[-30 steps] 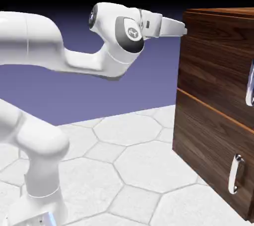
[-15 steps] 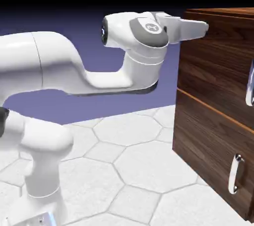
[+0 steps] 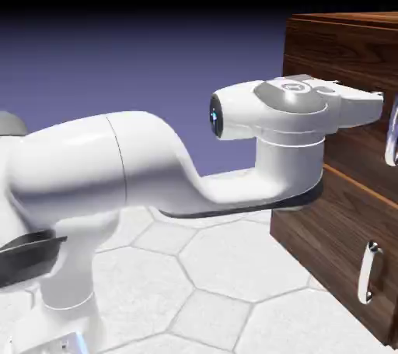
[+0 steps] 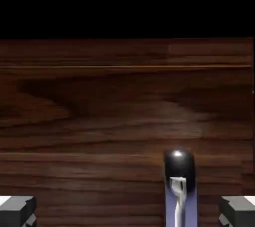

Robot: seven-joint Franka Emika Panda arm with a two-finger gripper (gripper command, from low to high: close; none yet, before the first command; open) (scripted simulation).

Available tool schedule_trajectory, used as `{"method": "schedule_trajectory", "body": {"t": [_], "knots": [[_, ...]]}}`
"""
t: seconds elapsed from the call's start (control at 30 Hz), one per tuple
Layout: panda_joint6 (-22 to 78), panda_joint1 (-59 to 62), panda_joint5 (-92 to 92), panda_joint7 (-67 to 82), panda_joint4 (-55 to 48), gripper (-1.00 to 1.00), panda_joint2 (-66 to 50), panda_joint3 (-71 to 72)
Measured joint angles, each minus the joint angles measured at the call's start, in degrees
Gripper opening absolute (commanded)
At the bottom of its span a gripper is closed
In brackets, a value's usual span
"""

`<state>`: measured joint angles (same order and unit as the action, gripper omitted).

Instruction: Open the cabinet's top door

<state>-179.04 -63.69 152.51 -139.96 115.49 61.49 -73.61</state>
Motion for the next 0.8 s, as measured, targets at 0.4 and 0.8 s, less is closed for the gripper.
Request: {"method": "schedule_trajectory", "body": {"t": [0.4,0.8], "knots": [[0.2,-13.3,8.4,-5.0,-10.8,-1.00,0.5,-8.6],[17.1,9.9,4.5,-8.1,14.1,-1.00,-0.9,4.8]]}}
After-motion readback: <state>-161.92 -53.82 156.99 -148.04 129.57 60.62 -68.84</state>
